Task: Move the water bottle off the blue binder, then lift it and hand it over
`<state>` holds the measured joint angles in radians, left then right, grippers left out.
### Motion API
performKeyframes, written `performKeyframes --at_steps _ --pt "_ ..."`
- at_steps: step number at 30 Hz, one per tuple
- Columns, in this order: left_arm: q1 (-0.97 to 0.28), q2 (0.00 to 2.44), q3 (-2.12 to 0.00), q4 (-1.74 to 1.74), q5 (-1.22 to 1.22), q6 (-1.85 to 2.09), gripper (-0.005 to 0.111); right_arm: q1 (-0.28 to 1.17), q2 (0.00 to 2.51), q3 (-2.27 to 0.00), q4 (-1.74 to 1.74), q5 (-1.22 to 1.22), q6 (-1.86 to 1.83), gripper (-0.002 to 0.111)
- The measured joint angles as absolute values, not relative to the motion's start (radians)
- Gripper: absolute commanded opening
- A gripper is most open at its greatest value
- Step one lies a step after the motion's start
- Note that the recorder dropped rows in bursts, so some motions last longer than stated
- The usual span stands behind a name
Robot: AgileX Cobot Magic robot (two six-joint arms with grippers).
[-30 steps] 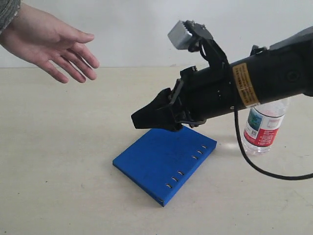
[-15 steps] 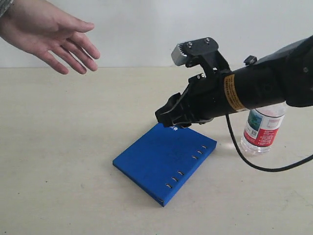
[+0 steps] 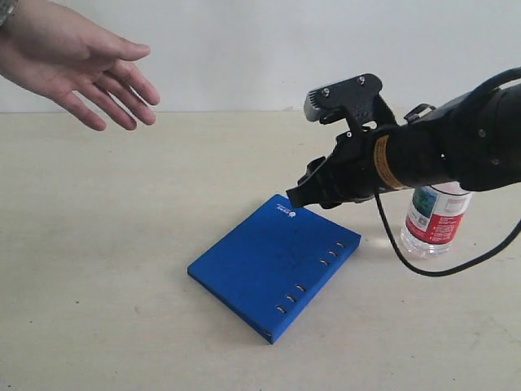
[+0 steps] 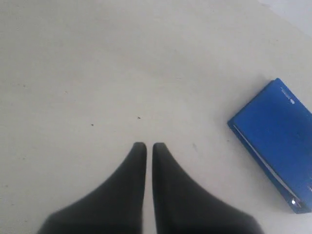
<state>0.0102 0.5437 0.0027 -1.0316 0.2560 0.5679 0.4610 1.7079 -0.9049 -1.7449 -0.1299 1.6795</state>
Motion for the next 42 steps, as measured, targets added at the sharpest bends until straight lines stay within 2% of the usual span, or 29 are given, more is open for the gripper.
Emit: performKeyframes --at_steps 4,8,11,13,16,19,29,42 --pt "0.010 0.573 0.003 -1.284 0.291 0.868 0.004 0.461 1.769 -0.905 -1.745 -0.172 1.679 0.043" --pt "0.010 0.602 0.003 -1.569 0.337 1.164 0.004 0.461 1.824 -0.905 -1.745 -0.172 1.708 0.059" --pt "0.010 0.622 0.003 -1.696 0.383 1.336 0.005 0.461 1.828 -0.905 -1.745 -0.105 1.712 0.059" --pt "0.010 0.648 0.003 -1.725 0.441 1.400 0.015 0.461 1.829 -0.905 -1.745 -0.055 1.712 0.059" --pt "0.010 0.707 0.003 -1.731 0.477 1.437 0.041 0.461 1.856 -0.905 -1.745 -0.075 1.712 0.059" --pt "0.010 0.761 0.003 -1.733 0.478 1.453 0.051 0.461 1.894 -0.905 -1.745 -0.101 1.712 0.059" --pt "0.010 0.867 0.003 -1.735 0.514 1.500 0.052 0.461 1.902 -0.906 -1.745 -0.075 1.702 0.059" --pt "0.010 0.876 0.003 -1.737 0.520 1.504 0.052 0.461 1.902 -0.906 -1.745 0.019 1.702 0.059"
